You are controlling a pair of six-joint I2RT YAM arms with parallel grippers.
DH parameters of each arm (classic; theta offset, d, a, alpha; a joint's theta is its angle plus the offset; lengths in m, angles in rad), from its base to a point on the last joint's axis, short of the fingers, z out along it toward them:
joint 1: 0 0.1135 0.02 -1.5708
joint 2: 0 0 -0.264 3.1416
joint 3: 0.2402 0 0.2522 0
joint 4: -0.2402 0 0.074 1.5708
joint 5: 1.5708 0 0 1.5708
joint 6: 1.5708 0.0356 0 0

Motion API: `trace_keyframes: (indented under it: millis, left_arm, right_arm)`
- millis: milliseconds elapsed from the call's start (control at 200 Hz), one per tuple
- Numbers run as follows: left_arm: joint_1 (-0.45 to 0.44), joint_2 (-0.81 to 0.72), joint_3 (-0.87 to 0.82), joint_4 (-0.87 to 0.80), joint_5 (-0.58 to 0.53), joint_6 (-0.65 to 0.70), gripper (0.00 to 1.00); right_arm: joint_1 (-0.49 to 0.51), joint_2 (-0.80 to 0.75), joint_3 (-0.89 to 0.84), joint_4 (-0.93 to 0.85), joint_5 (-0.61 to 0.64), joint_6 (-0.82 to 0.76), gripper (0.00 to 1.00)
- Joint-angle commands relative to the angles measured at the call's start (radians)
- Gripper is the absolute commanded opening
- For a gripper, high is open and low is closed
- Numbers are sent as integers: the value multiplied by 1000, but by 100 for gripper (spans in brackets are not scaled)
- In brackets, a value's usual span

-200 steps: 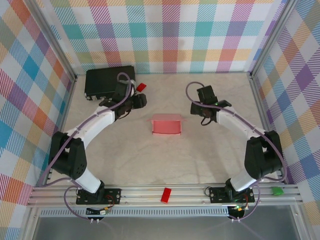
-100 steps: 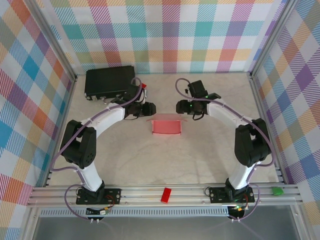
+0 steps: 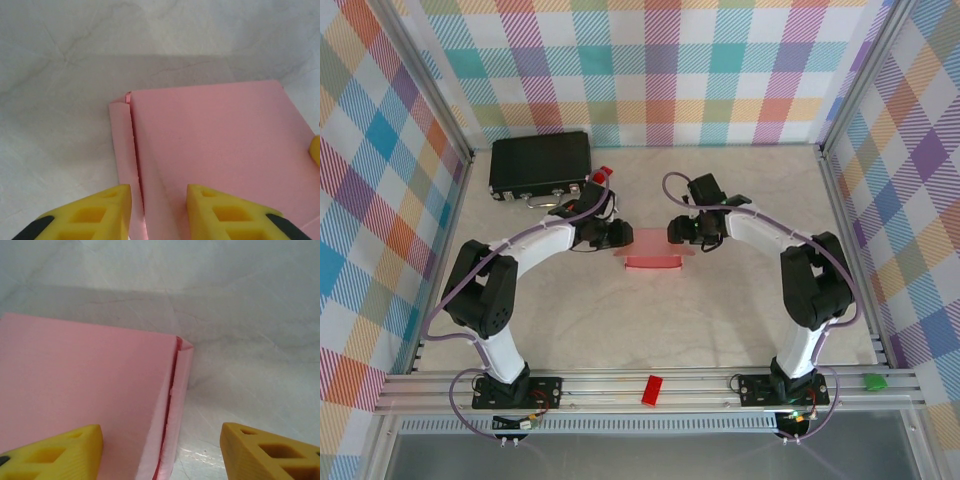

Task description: Fold the paper box

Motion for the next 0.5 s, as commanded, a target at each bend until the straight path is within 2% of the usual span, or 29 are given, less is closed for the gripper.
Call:
trace_keyframes:
  millis: [0, 370, 495]
  left_arm:
    - [-20, -3, -28, 17, 3, -24, 34]
    - [-31, 6, -89, 50, -12, -36, 29]
    - [-32, 14, -104, 51, -5, -45, 27]
  right_arm:
    - [9, 16, -23, -5, -11, 7, 64]
    - [23, 53, -56, 1, 4, 21, 63]
    - [25, 65, -69, 24, -18, 31, 55]
